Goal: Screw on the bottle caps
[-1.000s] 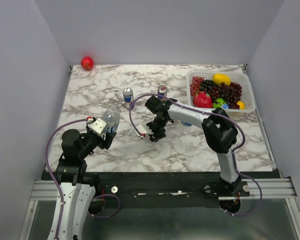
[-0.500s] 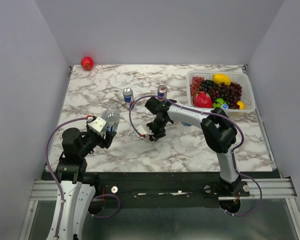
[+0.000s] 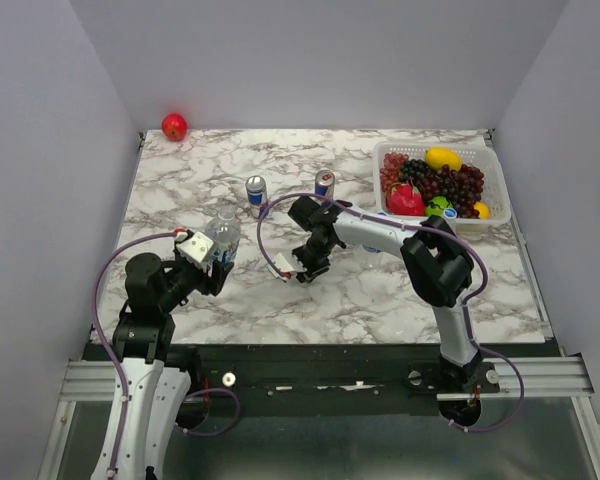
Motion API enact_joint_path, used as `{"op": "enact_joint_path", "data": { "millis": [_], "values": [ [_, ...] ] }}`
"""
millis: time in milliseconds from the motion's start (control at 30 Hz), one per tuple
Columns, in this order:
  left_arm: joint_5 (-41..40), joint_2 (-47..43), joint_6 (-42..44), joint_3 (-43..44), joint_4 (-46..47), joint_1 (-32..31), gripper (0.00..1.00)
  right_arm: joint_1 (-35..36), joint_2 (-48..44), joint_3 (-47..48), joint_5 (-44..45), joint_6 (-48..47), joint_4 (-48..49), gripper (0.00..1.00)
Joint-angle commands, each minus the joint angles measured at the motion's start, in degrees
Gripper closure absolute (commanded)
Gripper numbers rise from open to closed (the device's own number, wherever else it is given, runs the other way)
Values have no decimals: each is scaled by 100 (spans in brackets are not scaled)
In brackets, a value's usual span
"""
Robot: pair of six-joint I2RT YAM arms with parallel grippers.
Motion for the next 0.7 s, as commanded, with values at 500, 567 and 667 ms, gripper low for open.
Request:
{"op": "enact_joint_path", "data": {
  "millis": [500,567,667],
  "values": [
    [2506,736,1339,-605,2002,39,100,-231,-2175,2449,-847,2485,-1889,76],
    [2949,675,912,-1410,3699,13,100,-284,-2140,3297,-864,2778,-2599,76],
    [2881,902,-152,-2256,6432,-425,100,-319,-2393,4048,-830,3104,-3103,76]
  ]
}}
